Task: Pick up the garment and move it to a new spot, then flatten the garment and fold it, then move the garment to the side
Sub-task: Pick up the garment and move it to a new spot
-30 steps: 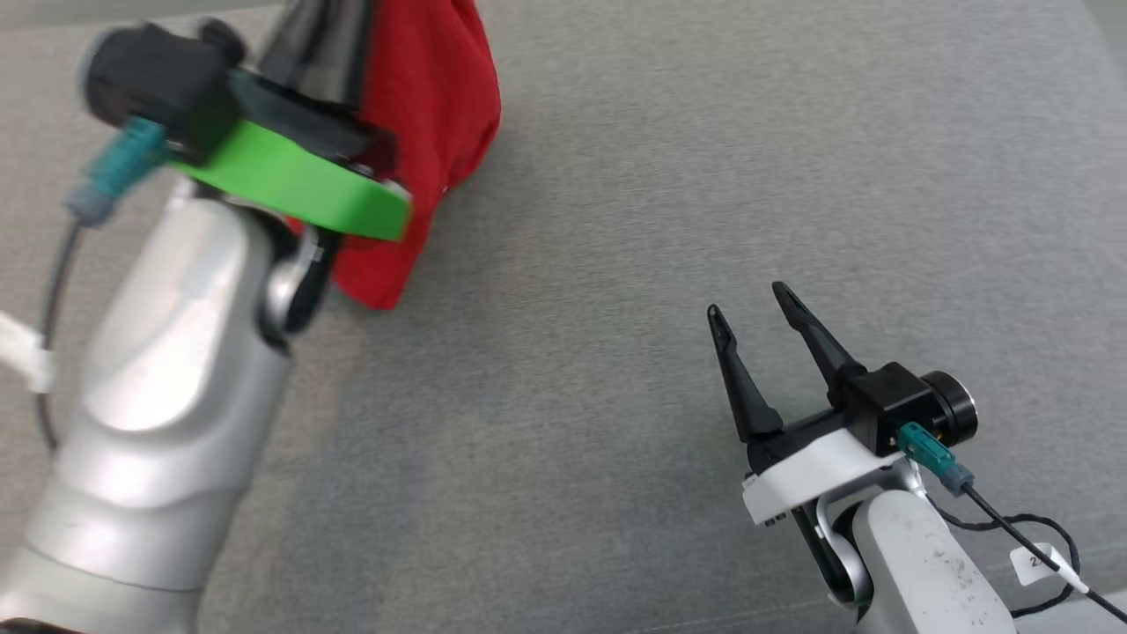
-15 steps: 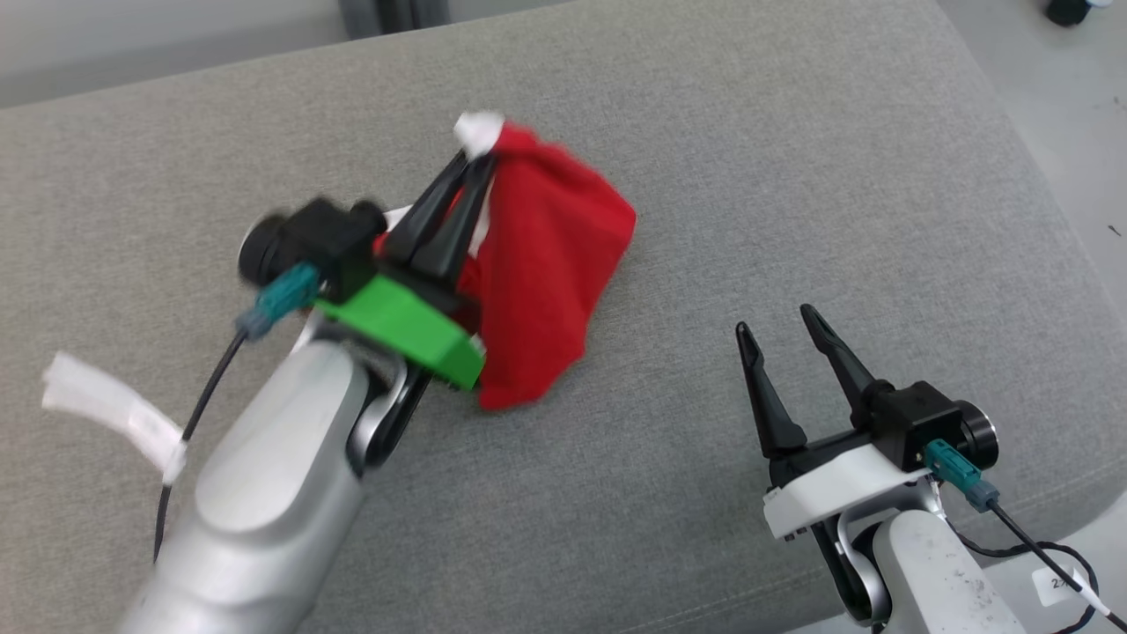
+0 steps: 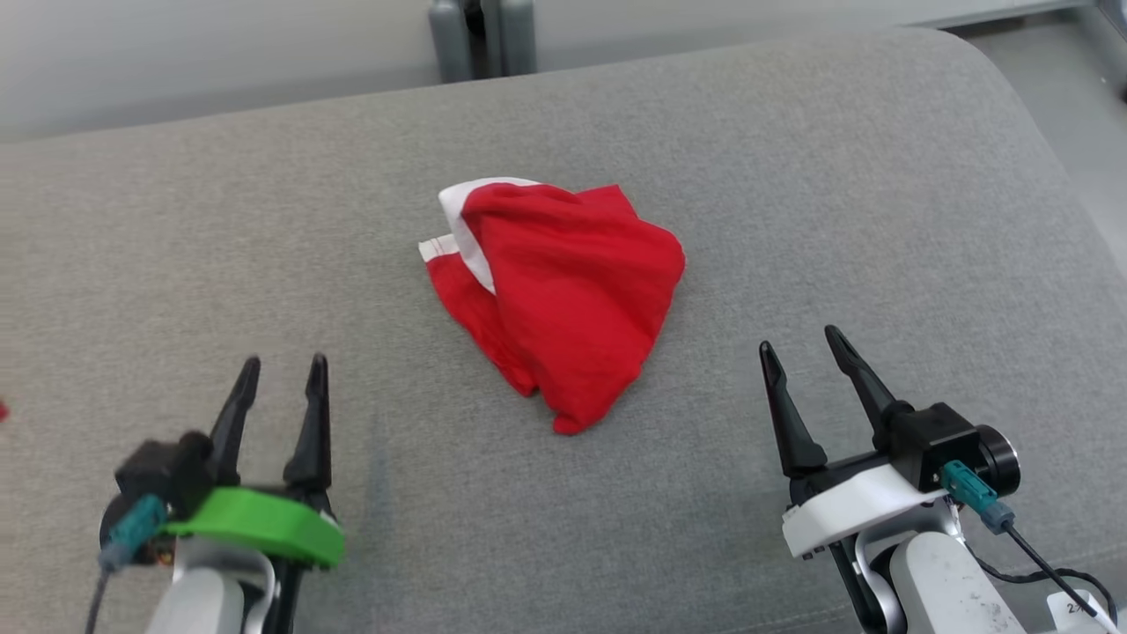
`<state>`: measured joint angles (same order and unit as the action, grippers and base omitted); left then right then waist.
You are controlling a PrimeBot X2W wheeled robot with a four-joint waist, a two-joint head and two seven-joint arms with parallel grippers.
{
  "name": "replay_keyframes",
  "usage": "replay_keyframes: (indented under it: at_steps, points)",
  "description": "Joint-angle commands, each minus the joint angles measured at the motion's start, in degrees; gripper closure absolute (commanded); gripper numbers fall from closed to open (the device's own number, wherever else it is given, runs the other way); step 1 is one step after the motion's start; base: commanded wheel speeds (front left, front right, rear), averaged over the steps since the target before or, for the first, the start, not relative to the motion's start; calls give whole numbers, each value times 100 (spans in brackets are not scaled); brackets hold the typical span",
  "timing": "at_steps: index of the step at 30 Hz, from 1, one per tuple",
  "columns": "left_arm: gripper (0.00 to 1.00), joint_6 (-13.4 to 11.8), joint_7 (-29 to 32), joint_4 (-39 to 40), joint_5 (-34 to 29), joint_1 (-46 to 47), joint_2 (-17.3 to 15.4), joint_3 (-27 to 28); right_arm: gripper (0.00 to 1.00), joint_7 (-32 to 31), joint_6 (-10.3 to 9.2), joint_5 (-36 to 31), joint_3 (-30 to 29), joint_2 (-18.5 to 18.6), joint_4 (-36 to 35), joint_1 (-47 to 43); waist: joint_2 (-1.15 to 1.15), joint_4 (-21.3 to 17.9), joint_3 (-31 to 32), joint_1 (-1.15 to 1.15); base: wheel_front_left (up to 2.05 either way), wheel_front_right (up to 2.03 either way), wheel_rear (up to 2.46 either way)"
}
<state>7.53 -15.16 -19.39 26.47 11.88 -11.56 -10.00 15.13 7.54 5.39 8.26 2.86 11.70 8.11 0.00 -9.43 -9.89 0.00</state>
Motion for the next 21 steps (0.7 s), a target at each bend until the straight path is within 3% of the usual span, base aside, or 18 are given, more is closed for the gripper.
replay_keyframes:
  at_steps: [1, 11, 21]
  points:
    - [0, -7, 1, 133, -188, -307, 60, 129, 0, 3, -10, -55, -3, 11, 6, -91, 0, 243, 254, 0, 0, 0, 0]
    - [0, -7, 1, 985, -1119, -1558, 584, 1189, 0, 3, -10, -114, 105, 11, 173, -379, 0, 461, 717, 0, 0, 0, 0]
    - [0, -7, 1, 1130, -1260, -1735, 766, 1145, 0, 3, -10, -132, 468, 10, 506, -236, 0, 720, 660, 0, 0, 0, 0]
